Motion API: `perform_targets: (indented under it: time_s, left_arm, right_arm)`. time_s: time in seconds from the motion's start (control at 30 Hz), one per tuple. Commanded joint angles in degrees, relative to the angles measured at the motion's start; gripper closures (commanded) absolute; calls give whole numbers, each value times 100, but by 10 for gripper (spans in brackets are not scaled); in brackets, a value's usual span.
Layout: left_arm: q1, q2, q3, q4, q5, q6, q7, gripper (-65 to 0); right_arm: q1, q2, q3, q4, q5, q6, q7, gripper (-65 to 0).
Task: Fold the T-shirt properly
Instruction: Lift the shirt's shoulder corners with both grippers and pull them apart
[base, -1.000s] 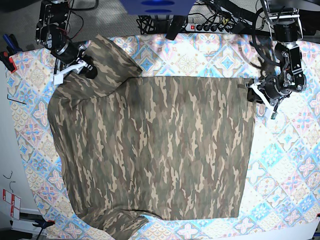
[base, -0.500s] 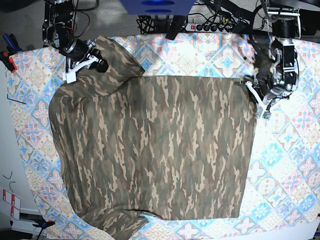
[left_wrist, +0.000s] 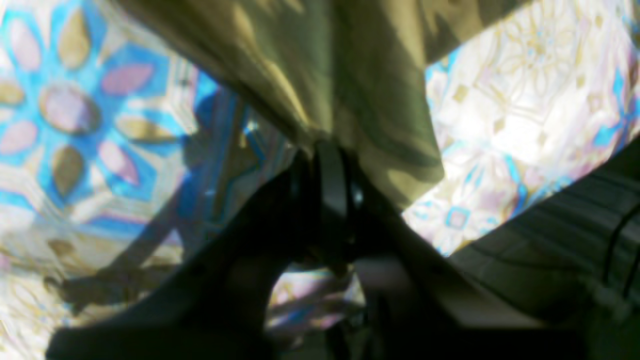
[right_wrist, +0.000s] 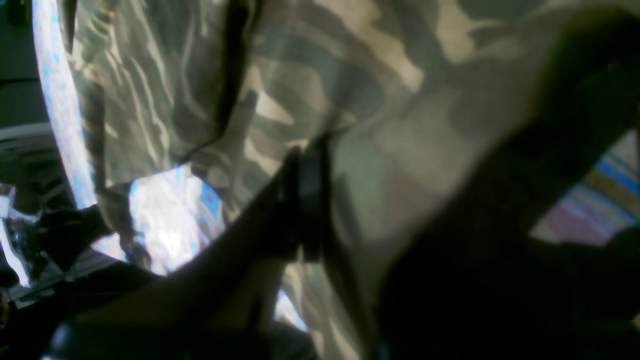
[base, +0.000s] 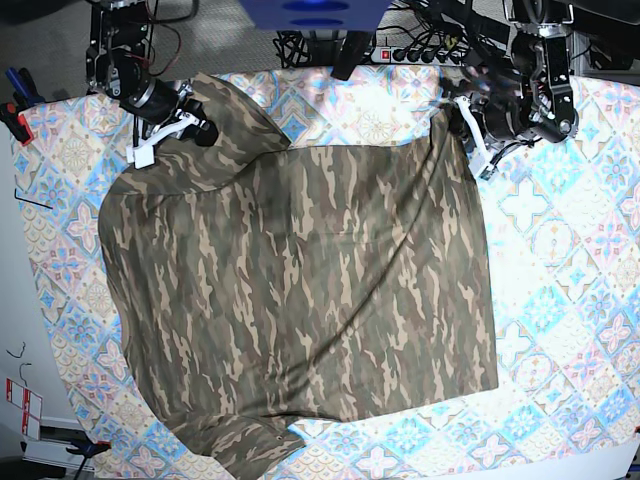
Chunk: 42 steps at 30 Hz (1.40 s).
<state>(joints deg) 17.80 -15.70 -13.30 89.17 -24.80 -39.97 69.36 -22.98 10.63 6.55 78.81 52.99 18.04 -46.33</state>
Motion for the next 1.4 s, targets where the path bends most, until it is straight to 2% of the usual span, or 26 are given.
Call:
perform_targets:
  time_s: [0.0,0.1,0.2,0.37,0.63,0.77,0.97,1.07,1.17,1.23,1.37]
  left_arm:
    - [9,-78,-116,55,102,-3,119,-18]
    - [0,-87,-362,55,102,-3,119,-18]
    - [-9,-210,-679,55,102,-3,119,-18]
    - [-132,-412,-986,64,66,-3,119,-18]
    - [-211,-412,-986,64,110,-3,136,-18]
    - [-378,-412,-986,64,75,-3,479,-18]
    - [-536,-421,-1259,72,102,-3,611,-18]
    - [-633,-588,-1558,143,49,-3,892,-19]
    - [-668,-605,-1813,354,93,-3,936,-20]
    - [-695,-737,-1813,521,84,-3,980,-21]
    - [-985,-737,-1804,618,119,-3,1064,-21]
  right_arm:
    - [-53,5,-26,98,-433,-112,-312,-17]
    - [-62,-13,-26,563,-855,-112,-304,-11]
    - [-89,-22,-26,959,-1005,-112,-304,-11]
    - [-97,-22,176,1126,-1014,-112,-304,-11]
    - [-220,-13,809,1812,-1014,-112,-321,-11]
    - [-247,-13,950,2172,-1014,-112,-374,-11]
    - [-519,-13,1011,2744,-1022,-112,-304,-11]
    - [-765,-22,1196,2999,-1022,-112,-93,-11]
    - [-976,-22,1301,3069,-1022,-112,277,-11]
    - [-1012,-13,1301,3069,-1022,-112,470,-11]
    - [-994,5,1301,3095,-1022,-112,531,-11]
